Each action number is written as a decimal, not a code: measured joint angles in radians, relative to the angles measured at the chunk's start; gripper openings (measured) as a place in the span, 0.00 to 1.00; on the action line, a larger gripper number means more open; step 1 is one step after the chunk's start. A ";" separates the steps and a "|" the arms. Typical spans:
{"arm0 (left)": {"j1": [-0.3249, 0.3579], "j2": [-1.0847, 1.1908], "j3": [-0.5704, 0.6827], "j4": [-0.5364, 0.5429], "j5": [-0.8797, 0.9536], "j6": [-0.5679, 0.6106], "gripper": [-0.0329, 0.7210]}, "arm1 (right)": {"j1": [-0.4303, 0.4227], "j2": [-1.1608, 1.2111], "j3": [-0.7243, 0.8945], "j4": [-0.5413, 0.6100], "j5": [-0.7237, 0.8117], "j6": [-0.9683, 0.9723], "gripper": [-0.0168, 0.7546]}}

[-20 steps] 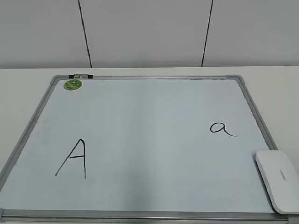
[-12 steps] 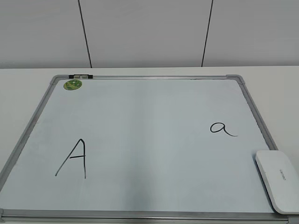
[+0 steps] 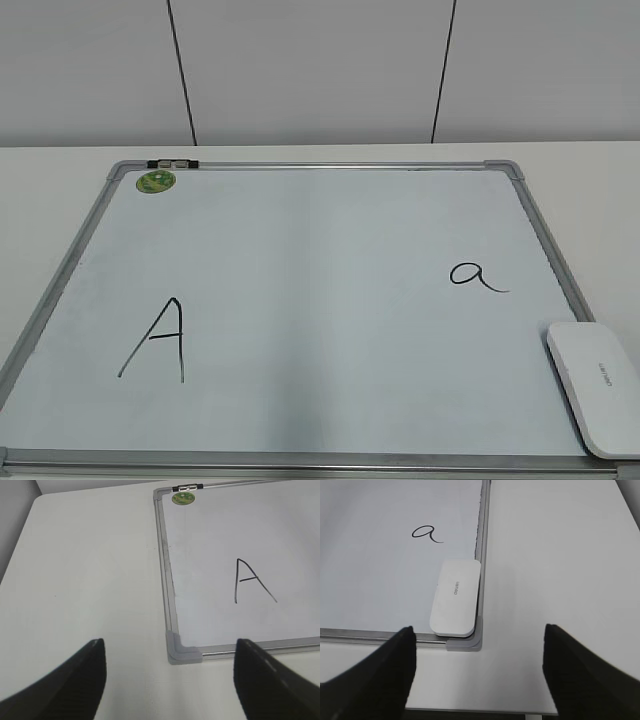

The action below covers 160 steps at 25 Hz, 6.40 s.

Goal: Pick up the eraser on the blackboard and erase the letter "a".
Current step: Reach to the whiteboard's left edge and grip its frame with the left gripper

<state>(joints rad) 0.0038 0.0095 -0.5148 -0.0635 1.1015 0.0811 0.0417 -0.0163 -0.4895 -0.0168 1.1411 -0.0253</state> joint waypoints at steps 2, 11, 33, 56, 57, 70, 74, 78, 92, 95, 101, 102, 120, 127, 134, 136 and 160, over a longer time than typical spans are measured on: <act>0.000 0.000 0.000 0.000 0.000 0.000 0.82 | 0.000 0.000 0.000 0.000 0.000 0.000 0.78; 0.000 0.000 0.000 0.000 0.000 0.000 0.82 | 0.000 0.000 0.000 0.000 0.000 0.000 0.78; 0.000 0.000 0.000 0.000 0.000 0.000 0.82 | 0.000 0.000 0.000 0.000 0.000 0.000 0.78; 0.000 0.005 0.000 0.000 0.000 0.000 0.82 | 0.000 0.000 0.000 0.000 0.000 0.000 0.78; 0.000 0.007 0.000 -0.004 0.000 0.000 0.82 | 0.000 0.000 0.000 0.000 0.000 0.000 0.78; 0.000 0.365 -0.110 -0.047 -0.060 0.000 0.81 | 0.000 0.000 0.000 0.000 0.000 0.000 0.78; 0.000 0.509 -0.139 -0.047 -0.113 0.000 0.76 | 0.000 0.000 0.000 0.000 0.000 0.000 0.78; 0.000 0.681 -0.179 -0.049 -0.146 0.000 0.76 | 0.000 0.000 0.000 0.000 0.000 0.000 0.78; 0.000 1.282 -0.484 -0.049 -0.152 0.047 0.76 | 0.000 0.000 0.000 0.000 0.000 0.000 0.78; 0.000 1.389 -0.550 -0.051 -0.152 0.073 0.75 | 0.000 0.000 0.000 0.000 0.000 0.000 0.78; 0.016 1.607 -0.662 -0.078 -0.156 0.130 0.69 | 0.000 0.000 0.000 0.000 0.000 0.000 0.78; 0.025 1.636 -0.679 -0.094 -0.158 0.143 0.68 | 0.000 0.000 0.000 0.000 0.000 0.000 0.78; 0.114 2.032 -0.966 -0.225 -0.123 0.258 0.61 | 0.000 0.000 0.000 0.000 0.000 0.000 0.78; 0.121 2.092 -0.985 -0.255 -0.118 0.297 0.59 | 0.000 0.000 0.000 0.000 0.000 0.000 0.78; 0.121 2.114 -0.985 -0.295 -0.126 0.319 0.51 | 0.000 0.000 0.000 0.000 0.000 0.000 0.78; 0.121 2.121 -0.989 -0.300 -0.128 0.319 0.48 | 0.000 0.000 0.000 0.000 0.000 0.000 0.78; 0.121 2.154 -0.995 -0.307 -0.142 0.322 0.41 | 0.000 0.000 0.000 0.000 0.000 0.000 0.78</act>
<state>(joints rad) 0.1244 2.1632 -1.5099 -0.3704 0.9599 0.4026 0.0417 -0.0163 -0.4895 -0.0168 1.1411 -0.0253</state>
